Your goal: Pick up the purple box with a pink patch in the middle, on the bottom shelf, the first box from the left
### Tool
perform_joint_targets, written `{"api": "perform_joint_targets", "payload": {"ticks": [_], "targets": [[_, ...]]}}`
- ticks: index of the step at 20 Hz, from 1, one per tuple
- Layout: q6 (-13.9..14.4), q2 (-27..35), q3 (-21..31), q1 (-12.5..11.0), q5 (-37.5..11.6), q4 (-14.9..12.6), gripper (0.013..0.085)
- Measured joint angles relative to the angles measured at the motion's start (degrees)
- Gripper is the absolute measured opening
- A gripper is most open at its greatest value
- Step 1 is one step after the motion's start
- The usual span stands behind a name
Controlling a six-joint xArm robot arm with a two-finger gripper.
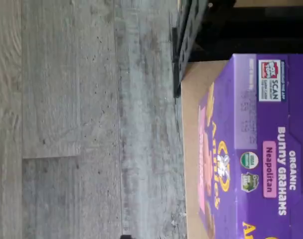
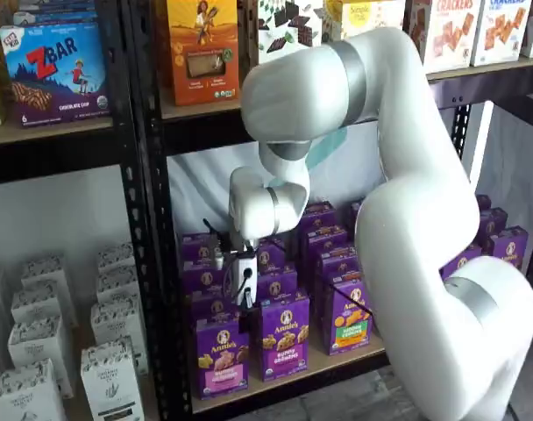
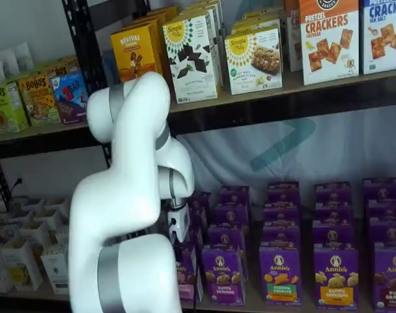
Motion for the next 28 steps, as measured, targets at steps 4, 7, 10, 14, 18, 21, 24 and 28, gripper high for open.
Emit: {"api": "perform_joint_targets", "payload": {"ticks": [4, 7, 10, 14, 18, 21, 24, 28], "targets": [[0.07, 2.41, -2.77, -0.29, 0.75, -0.35, 0.0850], [-0.48, 4.67, -5.41, -0.56, 1.38, 0.00, 0.0850], [-0.16, 6.50, -7.60, -0.73, 1.88, -0.51, 0.0850], [0.73, 9.19, -10.93, -0.73, 3.11, -1.45, 0.0850], [1.85, 11.59, -13.76, -0.32, 4.39, -2.23, 0.0850], [2.44, 13.35, -15.53, 0.10, 4.78, -2.42, 0.0850], [2.76, 14.78, -16.89, 0.42, 4.86, -2.41, 0.0850], [2.55, 16.13, -18.26, 0.64, 5.04, -1.90, 0.0850]]}}
